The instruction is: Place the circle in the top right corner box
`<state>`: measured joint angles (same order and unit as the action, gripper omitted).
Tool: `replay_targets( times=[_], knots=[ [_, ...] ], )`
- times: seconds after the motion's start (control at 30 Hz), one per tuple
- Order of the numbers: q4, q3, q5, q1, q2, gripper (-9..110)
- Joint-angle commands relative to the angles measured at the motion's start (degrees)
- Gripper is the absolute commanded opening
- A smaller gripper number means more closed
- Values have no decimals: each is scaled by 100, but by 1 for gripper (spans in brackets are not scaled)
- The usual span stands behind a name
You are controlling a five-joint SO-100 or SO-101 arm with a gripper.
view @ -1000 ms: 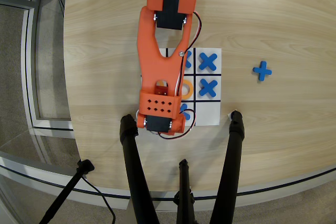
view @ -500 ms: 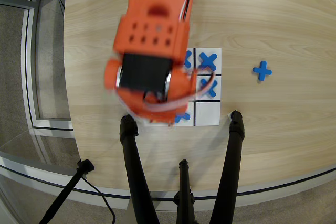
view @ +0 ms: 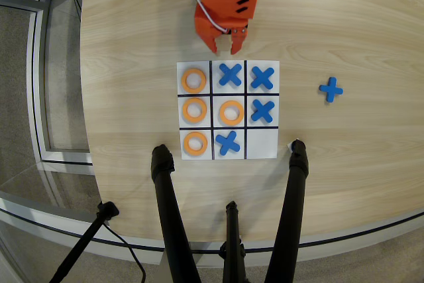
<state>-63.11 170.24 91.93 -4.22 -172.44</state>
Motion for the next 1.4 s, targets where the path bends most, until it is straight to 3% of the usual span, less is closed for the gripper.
replay_targets(
  times=[0.0, 0.27, 0.33, 0.7, 0.87, 1.03, 1.13, 1.37],
  knots=[
    [-62, 738, 26, 88, -949, 12],
    [-888, 1318, 9, 255, -1881, 11],
    [-1116, 1327, -70, 281, -1986, 0],
    [-1151, 1327, -70, -193, -1986, 0],
    [-1160, 1327, -97, -1793, -2004, 0],
    [-1107, 1327, -97, -5590, -2215, 0],
    [-1107, 1327, -97, -7181, -2215, 0],
    [-1107, 1327, -97, -7928, -2215, 0]
  ],
)
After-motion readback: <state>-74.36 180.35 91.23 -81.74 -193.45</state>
